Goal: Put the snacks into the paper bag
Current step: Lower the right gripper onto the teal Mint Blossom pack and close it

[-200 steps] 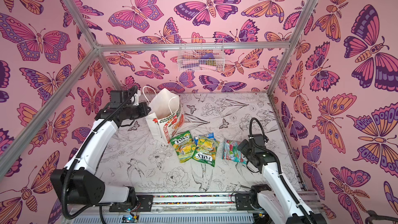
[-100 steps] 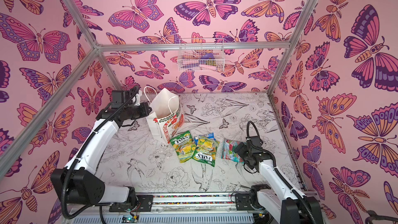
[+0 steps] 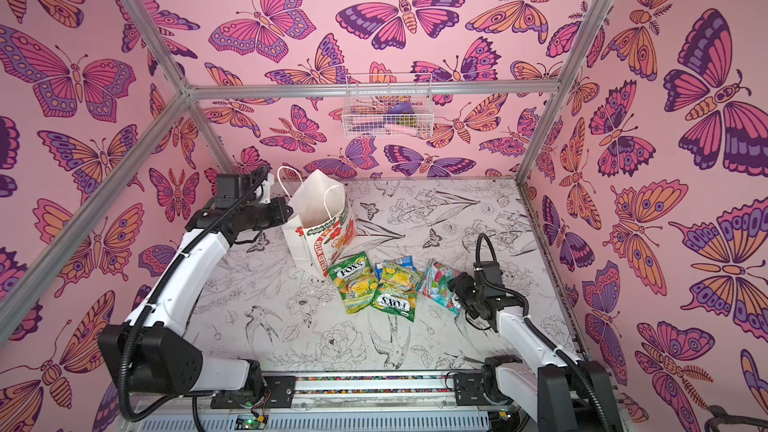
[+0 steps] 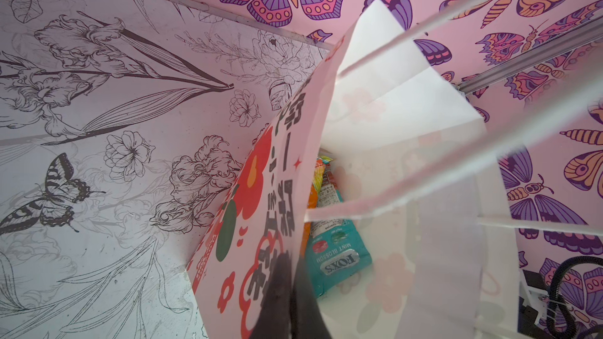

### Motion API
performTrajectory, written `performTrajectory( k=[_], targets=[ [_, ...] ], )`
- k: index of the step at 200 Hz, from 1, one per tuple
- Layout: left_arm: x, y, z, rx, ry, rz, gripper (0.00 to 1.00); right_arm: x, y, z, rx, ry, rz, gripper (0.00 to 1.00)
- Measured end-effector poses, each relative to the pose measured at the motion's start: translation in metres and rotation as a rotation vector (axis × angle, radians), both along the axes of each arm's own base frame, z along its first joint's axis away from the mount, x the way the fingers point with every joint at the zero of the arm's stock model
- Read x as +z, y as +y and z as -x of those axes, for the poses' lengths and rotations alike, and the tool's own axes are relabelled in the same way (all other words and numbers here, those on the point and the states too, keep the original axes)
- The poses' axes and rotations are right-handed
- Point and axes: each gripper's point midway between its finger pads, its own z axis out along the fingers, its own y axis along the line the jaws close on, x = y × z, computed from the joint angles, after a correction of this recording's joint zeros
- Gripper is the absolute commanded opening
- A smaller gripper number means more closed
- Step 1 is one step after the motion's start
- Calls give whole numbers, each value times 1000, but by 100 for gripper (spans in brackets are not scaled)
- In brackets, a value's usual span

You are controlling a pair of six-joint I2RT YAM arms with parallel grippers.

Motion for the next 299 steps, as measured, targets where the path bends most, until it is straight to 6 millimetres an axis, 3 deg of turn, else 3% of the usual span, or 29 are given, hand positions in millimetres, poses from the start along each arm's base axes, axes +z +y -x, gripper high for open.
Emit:
performTrajectory(
  k=[32, 90, 210, 258, 299],
  targets=[
    [0, 0, 0, 1, 0, -1, 0, -5, 2, -2, 6, 9, -8, 51],
    [0, 0, 0, 2, 0, -2, 0, -4, 3, -2, 5, 3, -13, 31],
    [0, 0, 0, 2, 0, -2, 0, 11, 1, -3, 2, -52, -7, 0],
    [0, -1, 0, -1, 0, -2, 0, 16, 4, -3, 16, -71, -17, 0],
    [0, -2, 0, -4, 0, -2, 0, 39, 12, -7, 76, -156, -17, 0]
  ],
)
